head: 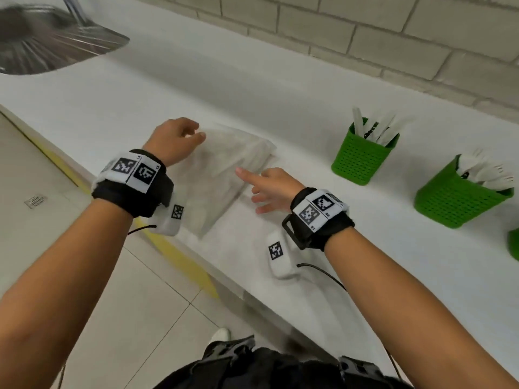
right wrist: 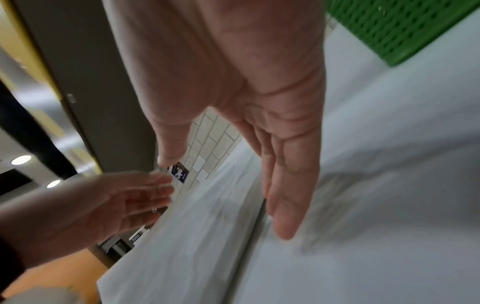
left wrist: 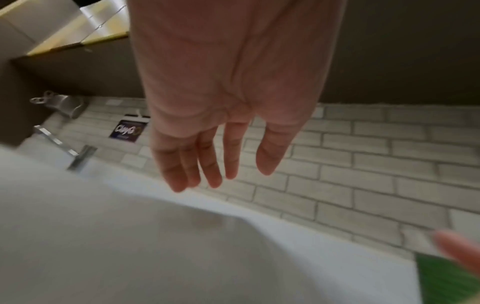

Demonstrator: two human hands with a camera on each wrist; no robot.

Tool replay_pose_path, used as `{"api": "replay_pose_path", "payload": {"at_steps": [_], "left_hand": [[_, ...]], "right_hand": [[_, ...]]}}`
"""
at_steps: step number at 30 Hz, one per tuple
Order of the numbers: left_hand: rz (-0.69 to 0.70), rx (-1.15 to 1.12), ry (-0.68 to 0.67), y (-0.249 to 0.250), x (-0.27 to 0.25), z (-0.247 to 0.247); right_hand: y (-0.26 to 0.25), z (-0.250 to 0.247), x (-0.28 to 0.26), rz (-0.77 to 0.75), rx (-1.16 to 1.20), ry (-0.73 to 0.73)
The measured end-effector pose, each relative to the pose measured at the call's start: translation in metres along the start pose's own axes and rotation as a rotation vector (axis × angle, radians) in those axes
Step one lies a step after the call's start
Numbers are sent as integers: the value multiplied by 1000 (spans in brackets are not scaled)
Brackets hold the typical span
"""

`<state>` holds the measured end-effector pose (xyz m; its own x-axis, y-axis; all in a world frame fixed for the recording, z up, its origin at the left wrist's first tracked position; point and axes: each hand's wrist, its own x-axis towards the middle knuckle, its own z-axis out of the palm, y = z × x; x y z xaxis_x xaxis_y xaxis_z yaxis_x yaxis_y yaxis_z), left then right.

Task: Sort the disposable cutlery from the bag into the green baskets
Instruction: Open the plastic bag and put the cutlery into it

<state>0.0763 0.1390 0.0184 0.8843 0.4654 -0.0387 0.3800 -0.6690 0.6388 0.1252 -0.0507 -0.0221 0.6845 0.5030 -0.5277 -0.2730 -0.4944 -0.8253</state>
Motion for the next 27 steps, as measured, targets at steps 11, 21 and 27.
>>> {"api": "replay_pose_path", "payload": {"at_steps": [11, 21, 27], "left_hand": [[-273, -109, -512, -66, 78, -9], [-183, -608, -860, -22, 20, 53], [-109, -642, -1053, 31, -18, 99]], "right_hand": [[-14, 40, 29, 107, 422, 175], [12, 5, -15, 133, 374, 405], [67, -29, -82, 113, 631, 495]]}}
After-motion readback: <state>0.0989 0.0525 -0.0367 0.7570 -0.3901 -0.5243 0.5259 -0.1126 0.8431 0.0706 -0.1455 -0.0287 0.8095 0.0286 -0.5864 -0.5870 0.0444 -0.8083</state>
